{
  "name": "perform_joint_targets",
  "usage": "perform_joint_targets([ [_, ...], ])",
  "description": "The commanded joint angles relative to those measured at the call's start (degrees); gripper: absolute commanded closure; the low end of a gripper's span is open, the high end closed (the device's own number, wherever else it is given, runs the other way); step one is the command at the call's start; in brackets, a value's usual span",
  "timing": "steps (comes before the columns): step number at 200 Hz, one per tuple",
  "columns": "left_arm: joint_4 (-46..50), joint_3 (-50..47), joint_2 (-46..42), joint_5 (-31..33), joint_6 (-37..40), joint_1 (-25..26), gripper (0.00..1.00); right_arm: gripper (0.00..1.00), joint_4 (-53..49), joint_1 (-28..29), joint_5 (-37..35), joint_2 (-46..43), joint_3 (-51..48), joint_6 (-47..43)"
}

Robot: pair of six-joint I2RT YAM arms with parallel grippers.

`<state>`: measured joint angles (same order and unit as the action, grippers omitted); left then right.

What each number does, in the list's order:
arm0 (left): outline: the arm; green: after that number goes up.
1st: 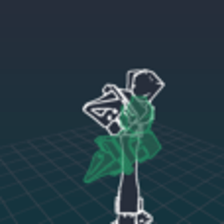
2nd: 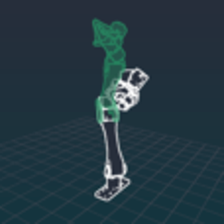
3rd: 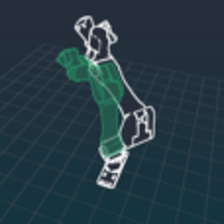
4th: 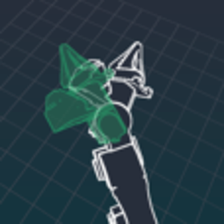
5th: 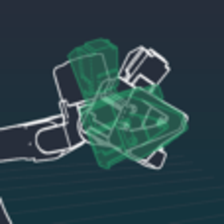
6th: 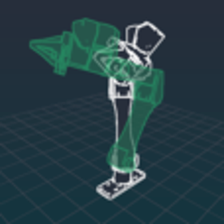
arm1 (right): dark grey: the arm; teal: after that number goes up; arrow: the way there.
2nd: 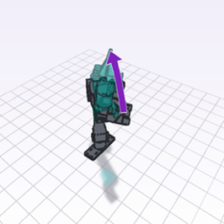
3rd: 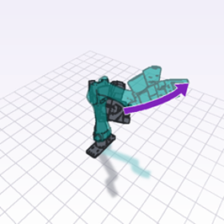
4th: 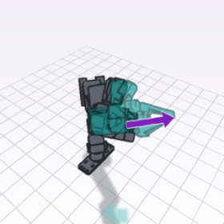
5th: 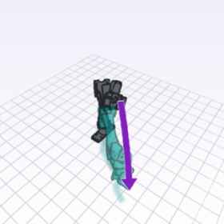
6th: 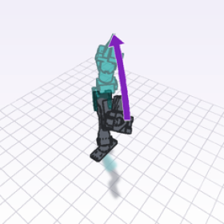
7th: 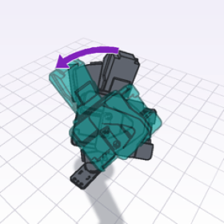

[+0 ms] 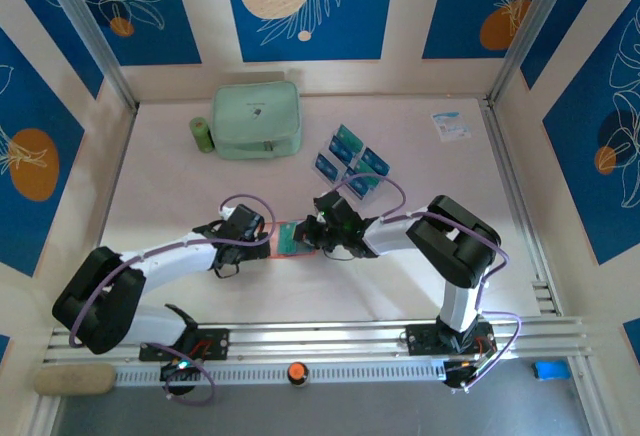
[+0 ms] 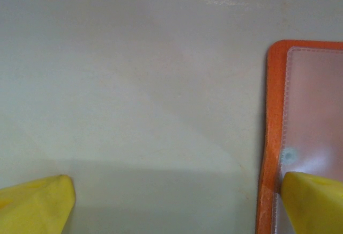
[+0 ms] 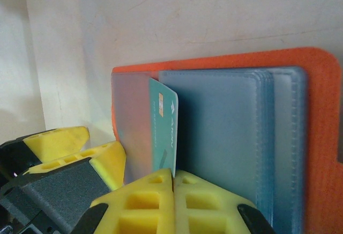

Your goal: Put the credit cards into the card holder

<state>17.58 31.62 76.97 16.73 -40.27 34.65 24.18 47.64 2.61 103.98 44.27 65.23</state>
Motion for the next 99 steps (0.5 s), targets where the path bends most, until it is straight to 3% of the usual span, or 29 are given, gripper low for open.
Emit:
perform_joint_targets([
  [1,-0.2,-0.5,1.8,0.0,-0.9,-0.6,0.00,1.00,-4.3,-0.2,-0.2,-1.3,-0.8,0.2],
  [99,-0.1,-0.4,1.8,0.1,-0.9,-0.6,0.00,1.00,-4.9,-0.1,0.9,-0.2,0.1,0.3],
])
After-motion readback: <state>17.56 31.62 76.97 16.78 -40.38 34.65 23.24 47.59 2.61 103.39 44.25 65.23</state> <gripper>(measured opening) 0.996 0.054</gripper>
